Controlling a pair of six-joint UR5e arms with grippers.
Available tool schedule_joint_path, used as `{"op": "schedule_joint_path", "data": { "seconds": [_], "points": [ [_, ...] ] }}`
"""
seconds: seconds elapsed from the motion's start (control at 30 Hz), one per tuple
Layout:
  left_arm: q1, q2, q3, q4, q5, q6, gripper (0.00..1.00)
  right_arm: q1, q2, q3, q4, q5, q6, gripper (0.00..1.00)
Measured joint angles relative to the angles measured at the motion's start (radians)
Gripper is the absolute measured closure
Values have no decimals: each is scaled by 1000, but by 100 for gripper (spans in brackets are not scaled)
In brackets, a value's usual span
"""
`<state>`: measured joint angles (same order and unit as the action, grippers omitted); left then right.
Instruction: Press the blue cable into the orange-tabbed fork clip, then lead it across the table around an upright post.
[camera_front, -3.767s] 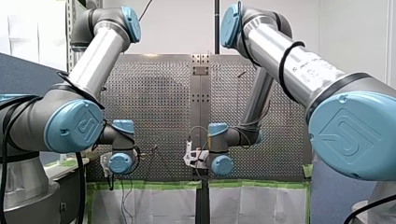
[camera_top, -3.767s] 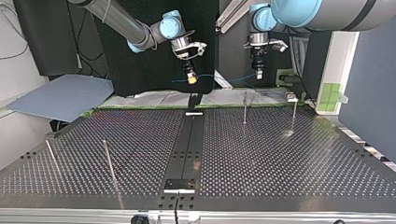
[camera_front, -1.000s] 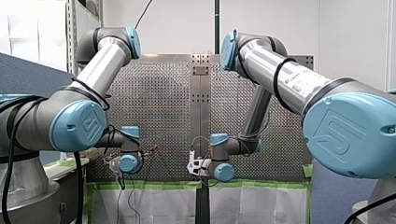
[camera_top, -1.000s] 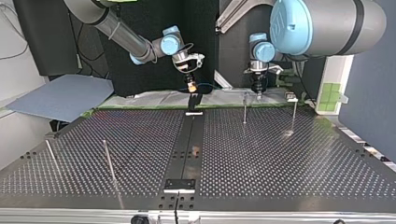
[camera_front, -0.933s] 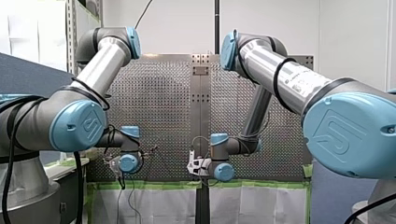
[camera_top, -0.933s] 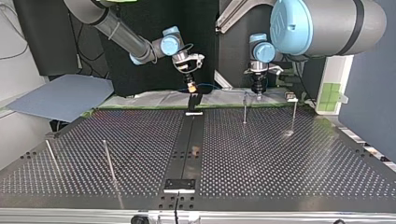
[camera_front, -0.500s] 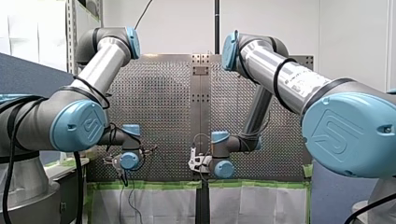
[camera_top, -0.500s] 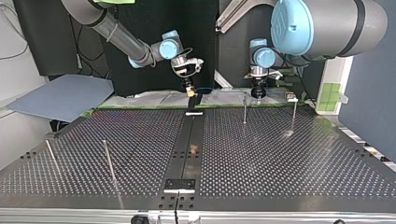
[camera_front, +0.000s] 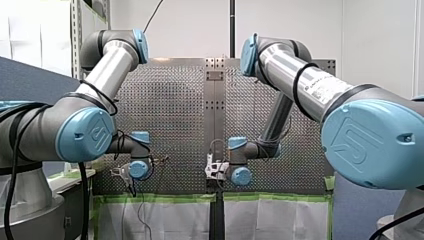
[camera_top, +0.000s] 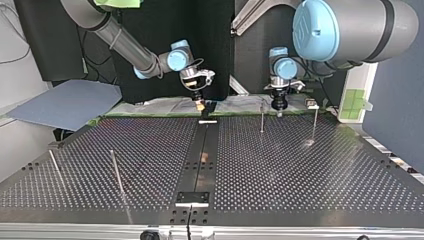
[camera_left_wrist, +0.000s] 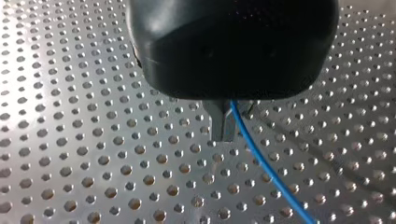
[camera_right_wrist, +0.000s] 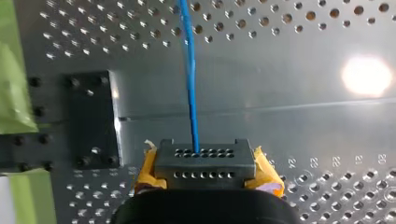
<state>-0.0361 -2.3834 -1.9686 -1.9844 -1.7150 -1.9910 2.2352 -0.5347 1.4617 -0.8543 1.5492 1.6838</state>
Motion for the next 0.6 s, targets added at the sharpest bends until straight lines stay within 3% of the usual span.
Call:
{"op": "schedule_joint_path", "data": {
  "seconds": [0.23,0.43,0.47,0.5,0.57,0.6],
  "points": [
    [11,0,25,-32,3,0,100,-26,0,-46,37,-2,-2,100],
    [17,0,28,-38,17,17,100,-34,0,-51,47,-4,-4,100],
    [18,0,27,-40,20,23,76,-34,0,-51,48,-4,-5,100],
    [18,0,27,-42,21,30,76,-35,0,-51,49,-4,-5,100],
    [18,0,28,-48,20,46,58,-35,0,-51,50,-4,-6,100],
    [19,0,28,-52,18,54,58,-35,0,-51,50,-4,-6,100]
  ]
}}
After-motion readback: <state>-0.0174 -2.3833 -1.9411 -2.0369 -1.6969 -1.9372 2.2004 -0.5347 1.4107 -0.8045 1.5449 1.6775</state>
